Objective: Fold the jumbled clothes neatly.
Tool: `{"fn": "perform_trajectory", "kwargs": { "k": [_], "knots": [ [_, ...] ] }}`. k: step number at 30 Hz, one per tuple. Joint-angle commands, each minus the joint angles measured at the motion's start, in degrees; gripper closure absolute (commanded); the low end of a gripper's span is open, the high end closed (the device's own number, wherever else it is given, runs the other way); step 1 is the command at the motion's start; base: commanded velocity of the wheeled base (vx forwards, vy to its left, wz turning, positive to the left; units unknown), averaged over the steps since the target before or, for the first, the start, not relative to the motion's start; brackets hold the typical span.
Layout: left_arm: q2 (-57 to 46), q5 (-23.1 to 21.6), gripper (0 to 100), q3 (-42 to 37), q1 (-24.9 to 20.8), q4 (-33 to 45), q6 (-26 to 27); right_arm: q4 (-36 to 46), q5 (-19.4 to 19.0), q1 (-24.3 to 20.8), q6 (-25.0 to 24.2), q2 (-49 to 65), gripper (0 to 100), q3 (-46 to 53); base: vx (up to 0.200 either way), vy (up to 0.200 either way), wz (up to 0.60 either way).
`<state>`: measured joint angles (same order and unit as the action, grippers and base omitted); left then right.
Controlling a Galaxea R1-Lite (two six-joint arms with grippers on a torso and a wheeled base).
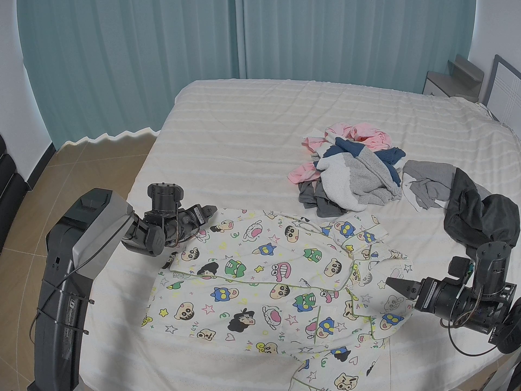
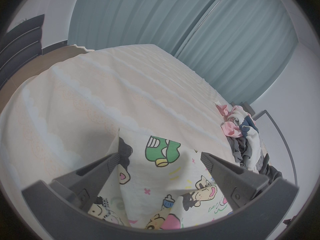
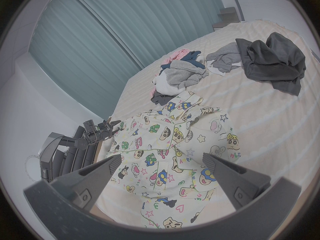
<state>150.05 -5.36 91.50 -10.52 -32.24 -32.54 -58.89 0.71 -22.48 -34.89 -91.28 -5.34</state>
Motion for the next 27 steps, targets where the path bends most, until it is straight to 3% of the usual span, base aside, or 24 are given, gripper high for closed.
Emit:
{"fn": "perform_trajectory", "kwargs": {
  "k": [1,27],
  "knots": [
    [-0.1,0.2,0,0.1,0.1,0.0,0.0,0.0,0.0,0.0,-0.1,-0.1,0,0.2,0.0,0.0,0.0],
    [0.4,1.4,0,2.7,0.1,0.0,0.1,0.0,0.0,-0.9,-2.6,-0.1,0,0.8,0.0,0.0,0.0]
  ]
}}
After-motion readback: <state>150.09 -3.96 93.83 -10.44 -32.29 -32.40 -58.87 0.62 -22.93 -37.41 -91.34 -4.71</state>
